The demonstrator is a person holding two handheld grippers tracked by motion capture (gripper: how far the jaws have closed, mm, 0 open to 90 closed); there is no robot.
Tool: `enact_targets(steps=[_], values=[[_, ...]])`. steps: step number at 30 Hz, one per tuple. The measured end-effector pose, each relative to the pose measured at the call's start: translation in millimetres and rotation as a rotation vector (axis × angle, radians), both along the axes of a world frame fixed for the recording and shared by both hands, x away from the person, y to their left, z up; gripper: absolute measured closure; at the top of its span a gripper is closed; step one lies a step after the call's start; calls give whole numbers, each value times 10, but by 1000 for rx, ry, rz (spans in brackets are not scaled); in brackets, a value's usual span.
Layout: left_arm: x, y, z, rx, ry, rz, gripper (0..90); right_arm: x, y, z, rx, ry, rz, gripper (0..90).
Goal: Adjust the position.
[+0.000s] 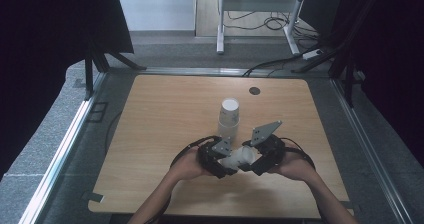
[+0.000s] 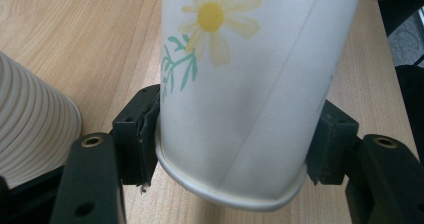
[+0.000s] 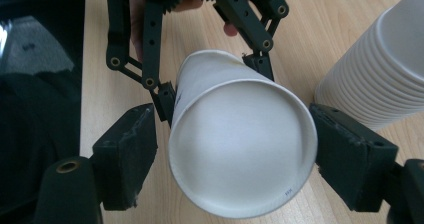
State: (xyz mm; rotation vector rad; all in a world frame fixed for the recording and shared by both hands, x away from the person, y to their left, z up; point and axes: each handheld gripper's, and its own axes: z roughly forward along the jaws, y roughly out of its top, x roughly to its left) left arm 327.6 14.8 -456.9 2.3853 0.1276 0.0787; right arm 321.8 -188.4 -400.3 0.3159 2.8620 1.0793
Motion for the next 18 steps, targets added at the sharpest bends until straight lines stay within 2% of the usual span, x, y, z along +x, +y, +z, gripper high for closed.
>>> enact_targets(steps=[6, 12, 18], values=[[-3, -7, -5, 5, -1, -6, 341, 10, 55, -36, -51, -10, 15, 246], [-9, -17, -11, 16, 1, -8, 341, 11, 82, -43, -70, -30, 30, 314], [-17, -28, -20, 27, -1, -12, 341, -1, 91, -45, -83, -14, 34, 349]])
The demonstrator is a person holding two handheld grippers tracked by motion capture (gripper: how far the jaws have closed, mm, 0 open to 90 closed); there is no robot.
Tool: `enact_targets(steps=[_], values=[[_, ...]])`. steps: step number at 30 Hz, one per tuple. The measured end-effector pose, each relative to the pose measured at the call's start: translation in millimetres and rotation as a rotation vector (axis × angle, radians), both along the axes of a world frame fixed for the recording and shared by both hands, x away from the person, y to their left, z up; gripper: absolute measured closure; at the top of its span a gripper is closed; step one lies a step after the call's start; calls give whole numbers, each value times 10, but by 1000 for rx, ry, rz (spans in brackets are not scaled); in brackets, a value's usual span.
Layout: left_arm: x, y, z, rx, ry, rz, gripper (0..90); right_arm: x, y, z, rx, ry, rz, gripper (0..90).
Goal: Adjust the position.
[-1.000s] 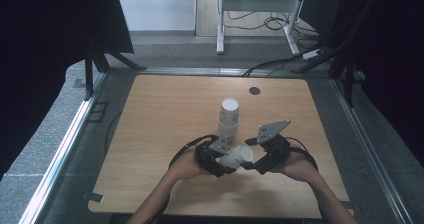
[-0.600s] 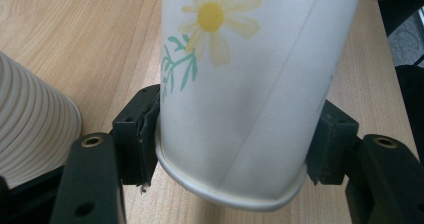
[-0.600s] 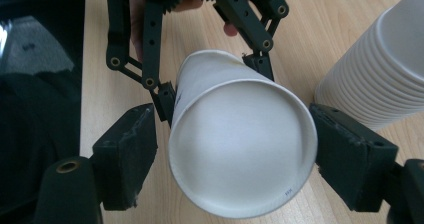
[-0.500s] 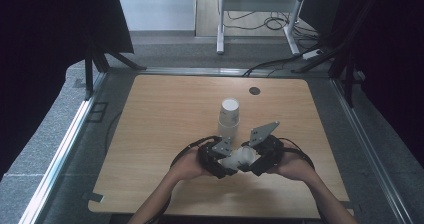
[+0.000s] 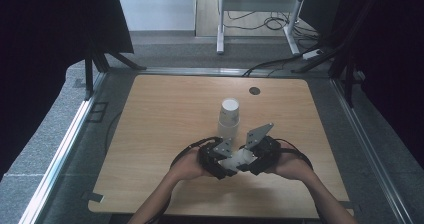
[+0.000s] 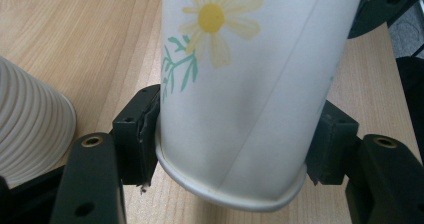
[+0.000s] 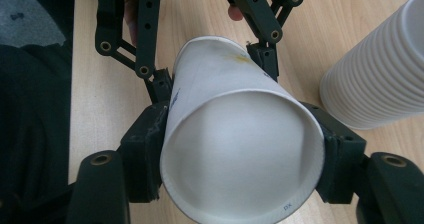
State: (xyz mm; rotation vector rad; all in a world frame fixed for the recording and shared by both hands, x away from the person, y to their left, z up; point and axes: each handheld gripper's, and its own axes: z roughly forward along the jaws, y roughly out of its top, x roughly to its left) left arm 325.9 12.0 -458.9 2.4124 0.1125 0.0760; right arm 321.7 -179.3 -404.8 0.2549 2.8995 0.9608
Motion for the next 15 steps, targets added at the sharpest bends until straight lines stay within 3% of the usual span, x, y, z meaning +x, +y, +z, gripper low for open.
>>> enact_targets(steps=[7, 15], values=[[-6, 0, 4, 2, -9, -2, 303, -2, -29, -4, 16, 19, -5, 366], [23, 64, 19, -73, 33, 29, 167, -2, -91, 27, 82, 40, -20, 366]])
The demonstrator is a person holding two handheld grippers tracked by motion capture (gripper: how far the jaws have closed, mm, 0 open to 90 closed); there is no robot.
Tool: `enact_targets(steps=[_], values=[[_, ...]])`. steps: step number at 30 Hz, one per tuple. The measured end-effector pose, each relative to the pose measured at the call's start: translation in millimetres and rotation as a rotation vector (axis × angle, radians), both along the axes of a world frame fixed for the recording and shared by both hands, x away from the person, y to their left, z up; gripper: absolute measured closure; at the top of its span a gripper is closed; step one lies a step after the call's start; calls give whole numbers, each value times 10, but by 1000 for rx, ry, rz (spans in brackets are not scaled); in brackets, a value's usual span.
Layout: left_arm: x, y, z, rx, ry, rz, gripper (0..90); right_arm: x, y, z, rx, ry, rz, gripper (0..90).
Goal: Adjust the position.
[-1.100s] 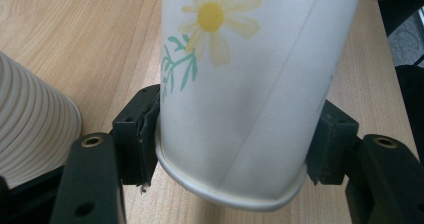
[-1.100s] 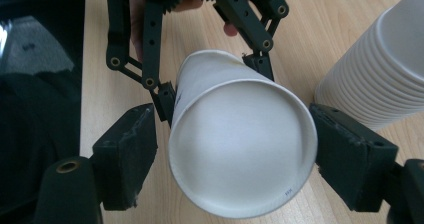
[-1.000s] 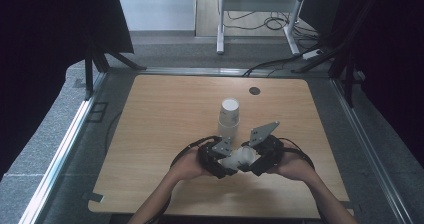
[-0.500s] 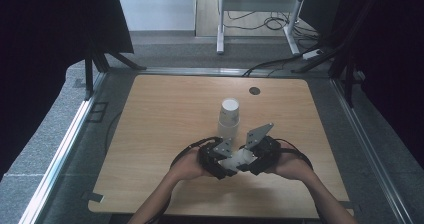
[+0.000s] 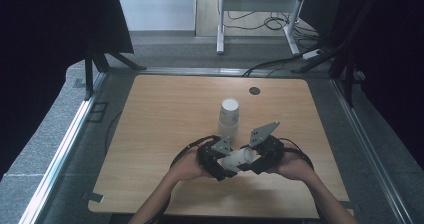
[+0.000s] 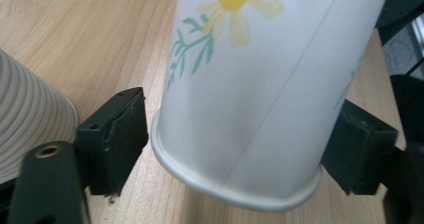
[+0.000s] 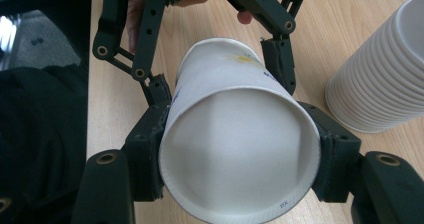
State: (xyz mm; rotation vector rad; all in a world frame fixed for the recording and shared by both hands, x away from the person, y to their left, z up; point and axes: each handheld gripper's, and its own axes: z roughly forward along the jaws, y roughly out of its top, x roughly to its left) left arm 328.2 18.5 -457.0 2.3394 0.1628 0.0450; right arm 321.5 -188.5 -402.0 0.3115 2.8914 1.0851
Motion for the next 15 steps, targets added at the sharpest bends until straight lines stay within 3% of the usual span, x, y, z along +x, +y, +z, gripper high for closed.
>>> enact_targets(steps=[15], values=[[-6, 213, 13, -181, 30, 20, 148, -7, -146, -52, 166, 4, -16, 365]])
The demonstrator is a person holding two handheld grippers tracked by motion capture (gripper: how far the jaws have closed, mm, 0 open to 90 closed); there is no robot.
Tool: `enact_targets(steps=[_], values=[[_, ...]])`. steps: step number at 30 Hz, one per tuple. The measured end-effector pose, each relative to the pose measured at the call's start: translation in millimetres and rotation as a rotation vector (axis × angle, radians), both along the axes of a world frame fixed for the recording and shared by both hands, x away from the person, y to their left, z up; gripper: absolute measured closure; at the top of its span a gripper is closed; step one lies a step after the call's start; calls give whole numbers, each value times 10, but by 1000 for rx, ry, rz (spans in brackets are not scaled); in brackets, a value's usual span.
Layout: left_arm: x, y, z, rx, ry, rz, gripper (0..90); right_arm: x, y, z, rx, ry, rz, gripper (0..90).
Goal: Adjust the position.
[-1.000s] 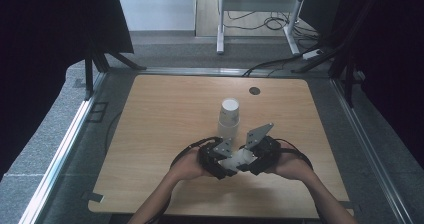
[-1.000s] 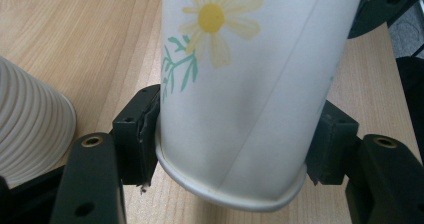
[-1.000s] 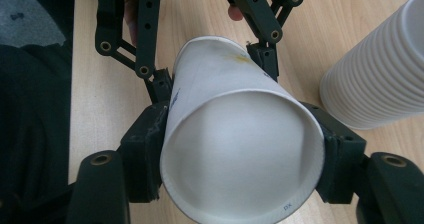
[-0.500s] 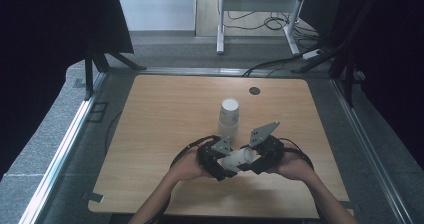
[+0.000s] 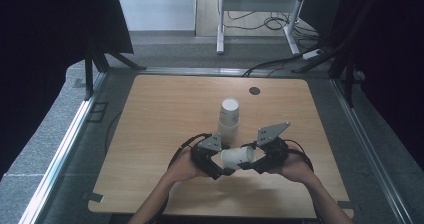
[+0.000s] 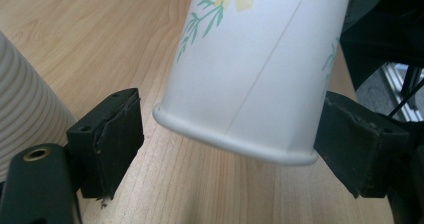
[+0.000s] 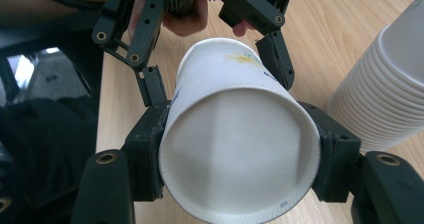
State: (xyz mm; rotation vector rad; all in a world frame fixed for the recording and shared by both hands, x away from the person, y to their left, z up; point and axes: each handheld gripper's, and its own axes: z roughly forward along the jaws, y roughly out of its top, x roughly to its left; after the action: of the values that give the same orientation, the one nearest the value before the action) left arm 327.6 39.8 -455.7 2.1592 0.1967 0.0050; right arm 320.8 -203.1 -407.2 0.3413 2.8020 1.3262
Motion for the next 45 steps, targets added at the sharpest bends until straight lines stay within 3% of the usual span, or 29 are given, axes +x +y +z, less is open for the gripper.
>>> enact_targets(steps=[8, 17, 24, 33, 45], values=[[-17, 20, 4, -28, -8, -10, 150, -11, -91, -51, 94, 7, -17, 366], [-24, -1, -7, -27, -12, -19, 158, -15, -187, -147, 201, 28, -32, 366], [-26, 4, 1, -51, -9, -30, 180, -22, -220, -215, 250, 37, -32, 365], [-32, 36, 3, -86, -3, -49, 253, -39, -239, -247, 266, 33, -15, 365], [-51, 56, -1, -67, -28, -54, 320, -39, -211, -251, 249, 28, 1, 365]])
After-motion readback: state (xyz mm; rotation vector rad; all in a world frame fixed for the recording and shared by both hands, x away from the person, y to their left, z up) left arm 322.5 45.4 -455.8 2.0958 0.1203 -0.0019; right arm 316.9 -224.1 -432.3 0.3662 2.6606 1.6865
